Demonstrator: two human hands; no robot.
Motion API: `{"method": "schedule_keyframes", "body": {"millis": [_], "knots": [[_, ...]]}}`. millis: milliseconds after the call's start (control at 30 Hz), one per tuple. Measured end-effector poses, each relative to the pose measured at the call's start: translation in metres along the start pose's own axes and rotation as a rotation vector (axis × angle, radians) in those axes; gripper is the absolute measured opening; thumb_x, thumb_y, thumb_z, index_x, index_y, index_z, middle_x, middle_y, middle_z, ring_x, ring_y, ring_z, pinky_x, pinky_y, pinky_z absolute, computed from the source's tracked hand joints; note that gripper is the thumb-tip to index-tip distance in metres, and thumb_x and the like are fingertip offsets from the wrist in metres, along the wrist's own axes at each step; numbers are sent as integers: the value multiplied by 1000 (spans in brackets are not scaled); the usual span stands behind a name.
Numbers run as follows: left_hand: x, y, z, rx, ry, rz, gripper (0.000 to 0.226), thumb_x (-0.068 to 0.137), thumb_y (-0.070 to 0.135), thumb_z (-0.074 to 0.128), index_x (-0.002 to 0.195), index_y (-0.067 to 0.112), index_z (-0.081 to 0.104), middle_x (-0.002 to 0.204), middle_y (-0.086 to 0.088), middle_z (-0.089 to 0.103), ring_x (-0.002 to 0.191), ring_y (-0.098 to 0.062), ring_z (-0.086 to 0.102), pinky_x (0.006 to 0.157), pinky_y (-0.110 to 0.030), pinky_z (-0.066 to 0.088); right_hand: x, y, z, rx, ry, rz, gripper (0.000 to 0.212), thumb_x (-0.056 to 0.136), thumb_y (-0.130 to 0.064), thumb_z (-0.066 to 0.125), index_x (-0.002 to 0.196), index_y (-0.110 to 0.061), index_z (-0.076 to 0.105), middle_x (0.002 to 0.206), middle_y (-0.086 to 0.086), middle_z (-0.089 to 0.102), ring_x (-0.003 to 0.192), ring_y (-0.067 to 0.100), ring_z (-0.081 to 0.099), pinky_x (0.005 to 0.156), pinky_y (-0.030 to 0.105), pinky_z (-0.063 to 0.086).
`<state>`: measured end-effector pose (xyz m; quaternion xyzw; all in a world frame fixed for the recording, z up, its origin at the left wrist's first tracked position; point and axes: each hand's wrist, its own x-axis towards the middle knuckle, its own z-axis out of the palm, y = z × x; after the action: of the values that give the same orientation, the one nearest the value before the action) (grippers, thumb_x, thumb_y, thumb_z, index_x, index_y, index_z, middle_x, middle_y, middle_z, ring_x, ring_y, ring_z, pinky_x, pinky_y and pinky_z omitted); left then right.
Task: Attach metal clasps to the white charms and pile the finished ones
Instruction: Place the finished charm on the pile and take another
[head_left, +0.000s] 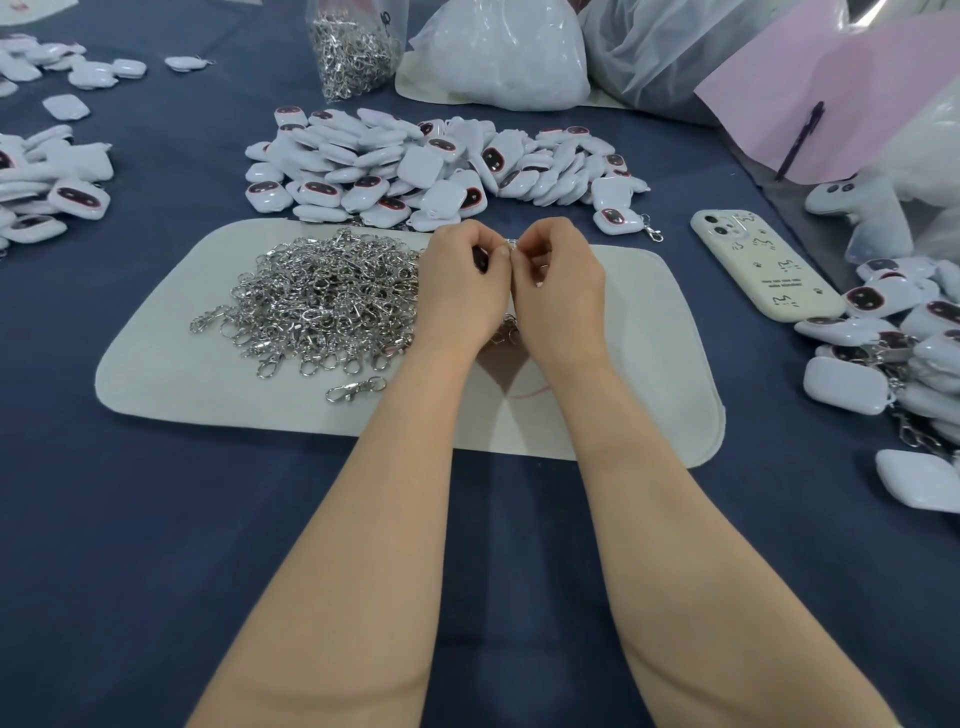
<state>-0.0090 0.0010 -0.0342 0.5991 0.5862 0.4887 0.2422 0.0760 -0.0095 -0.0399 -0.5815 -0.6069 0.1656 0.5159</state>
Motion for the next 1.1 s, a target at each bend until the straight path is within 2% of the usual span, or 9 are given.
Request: {"method": "schedule_keyframes", "body": {"millis": [100,167,300,433,500,700,933,1033,1100], "knots": [[0,-1,-1,13,0,-2,7,88,9,57,86,11,63,77,6,57,58,2,45,56,-6,32,0,1,0,-15,-47,-13,10,89,-1,52,98,-3,55,99,7,58,90,18,53,81,27,44],[1,0,-2,7,-5,-18,8,88,9,57,84,14,62,70,11,54,55,2,44,54,-3,33,0,1,-1,-35,-64,-32,12,89,-1,51,100,-3,55,102,7,58,92,15,50,81,19,38],[1,-1,-3,-46,-24,-59,13,89,11,57,79,20,58,64,14,52,56,-2,48,57,-17,38,-1,1,-1,-40,-103,-54,13,90,1,47,101,-3,53,104,7,60,98,18,53,83,19,38],[1,0,-5,-82,-11,-88,26,88,12,58,69,28,54,63,14,54,56,-2,50,59,-19,44,-2,0,-2,-32,-113,-79,13,91,1,46,102,-2,52,102,7,61,99,19,55,84,25,41],[1,0,-6,-117,-18,-109,28,88,12,59,67,30,54,64,12,56,58,-5,51,65,-26,48,-2,1,-2,-21,-115,-88,13,91,1,46,102,-2,52,101,6,61,97,18,55,83,23,40],[1,2,-7,-159,-37,-110,27,87,12,60,67,30,57,65,8,59,62,-14,56,66,-29,49,-1,3,-2,44,-88,-23,7,90,-6,52,93,-12,49,89,-2,56,80,12,50,69,10,37],[1,6,-9,-205,-38,-106,26,90,10,58,69,27,56,66,7,59,56,-6,57,49,-11,44,1,3,-2,176,-72,87,14,90,-10,56,84,-21,49,76,-14,54,71,3,53,65,10,41],[2,5,-7,-242,-45,-130,24,90,9,57,72,25,57,71,3,62,68,-14,64,58,-21,51,2,2,-2,207,-64,123,20,89,-13,57,78,-27,48,78,-11,57,79,9,58,71,17,45],[2,5,-7,-248,-39,-128,23,90,9,57,73,24,58,72,3,63,72,-18,66,66,-28,52,2,2,-1,200,-56,134,14,90,-15,57,83,-25,50,81,-13,60,82,5,60,71,13,44]]}}
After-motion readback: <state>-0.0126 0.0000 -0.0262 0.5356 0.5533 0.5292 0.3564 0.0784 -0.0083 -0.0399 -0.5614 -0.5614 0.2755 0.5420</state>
